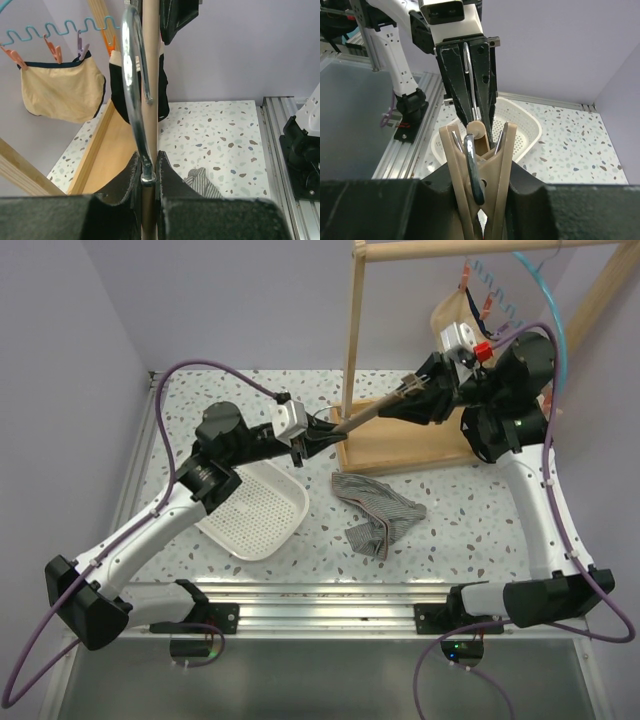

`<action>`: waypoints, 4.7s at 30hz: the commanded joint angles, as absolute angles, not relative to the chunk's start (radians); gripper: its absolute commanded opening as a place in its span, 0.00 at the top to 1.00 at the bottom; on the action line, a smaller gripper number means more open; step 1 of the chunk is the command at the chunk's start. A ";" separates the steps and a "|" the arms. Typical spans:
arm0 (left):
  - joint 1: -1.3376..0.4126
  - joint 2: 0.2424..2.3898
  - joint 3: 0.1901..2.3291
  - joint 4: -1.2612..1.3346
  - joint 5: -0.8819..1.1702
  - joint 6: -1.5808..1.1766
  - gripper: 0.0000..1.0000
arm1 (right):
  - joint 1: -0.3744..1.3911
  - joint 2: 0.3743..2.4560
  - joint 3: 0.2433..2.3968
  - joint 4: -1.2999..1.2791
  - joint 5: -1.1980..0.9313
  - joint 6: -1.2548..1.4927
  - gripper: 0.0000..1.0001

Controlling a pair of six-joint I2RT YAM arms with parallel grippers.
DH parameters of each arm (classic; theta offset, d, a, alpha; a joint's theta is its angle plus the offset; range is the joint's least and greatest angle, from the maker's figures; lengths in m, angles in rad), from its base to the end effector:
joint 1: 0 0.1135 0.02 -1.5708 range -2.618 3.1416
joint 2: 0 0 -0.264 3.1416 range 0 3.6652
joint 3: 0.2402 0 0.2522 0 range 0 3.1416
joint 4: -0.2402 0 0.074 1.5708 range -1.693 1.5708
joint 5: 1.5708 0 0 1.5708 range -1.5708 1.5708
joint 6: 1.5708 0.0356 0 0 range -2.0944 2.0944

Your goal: Remove the underwear clipped to the hanger

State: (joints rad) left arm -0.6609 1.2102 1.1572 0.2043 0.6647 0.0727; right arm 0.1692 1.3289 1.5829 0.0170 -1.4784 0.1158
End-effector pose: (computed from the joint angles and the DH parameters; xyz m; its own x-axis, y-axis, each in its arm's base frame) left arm 0.2040 -0.1864 0.4228 0.1887 -0.0743 -0.9792 0.9533 0.2531 0.1645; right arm 0.2437 0.0776 0.5101 0.1510 0.0366 -0.9878 -0.9853 -0.0753 -0.1534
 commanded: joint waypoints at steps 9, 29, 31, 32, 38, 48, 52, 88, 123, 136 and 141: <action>-0.650 1.193 1.172 0.158 0.598 0.089 0.45 | 0.179 1.316 1.548 0.077 -1.557 0.129 1.00; -0.650 0.996 1.063 0.230 0.381 0.066 0.19 | 0.043 1.304 1.614 -0.160 -1.359 -0.063 1.00; -0.649 0.948 1.040 0.227 0.329 0.071 0.17 | 0.020 1.296 1.614 -0.155 -1.315 -0.061 1.00; -0.649 0.933 1.032 0.226 0.310 0.072 0.16 | 0.015 1.295 1.614 -0.155 -1.298 -0.061 1.00; -0.649 0.827 0.965 0.215 0.183 0.084 0.11 | -0.072 1.264 1.609 -0.111 -1.180 -0.037 1.00; -0.649 0.775 0.877 0.201 0.118 0.089 0.10 | -0.213 1.224 1.651 0.025 -1.059 0.121 1.00; -0.649 0.765 0.855 0.213 0.120 0.081 0.10 | -0.213 1.239 1.686 0.095 -1.017 0.201 1.00; -0.649 0.795 0.762 0.347 0.196 0.008 0.10 | -0.083 1.667 2.313 0.324 -0.632 0.359 1.00; -0.650 0.844 0.706 0.417 0.206 -0.054 0.10 | 0.124 1.848 2.180 0.698 -0.322 0.089 1.00; -0.649 0.880 0.695 0.459 0.233 -0.046 0.10 | 0.126 1.727 2.031 0.683 -0.347 0.103 0.89; -0.650 0.888 0.695 0.474 0.250 -0.051 0.10 | 0.127 1.663 1.947 0.687 -0.359 0.091 0.37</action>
State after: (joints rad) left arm -0.6548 0.8864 0.7040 0.4015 0.2264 -0.0425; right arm 0.1238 1.7363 1.9739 0.6659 -0.3470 0.1047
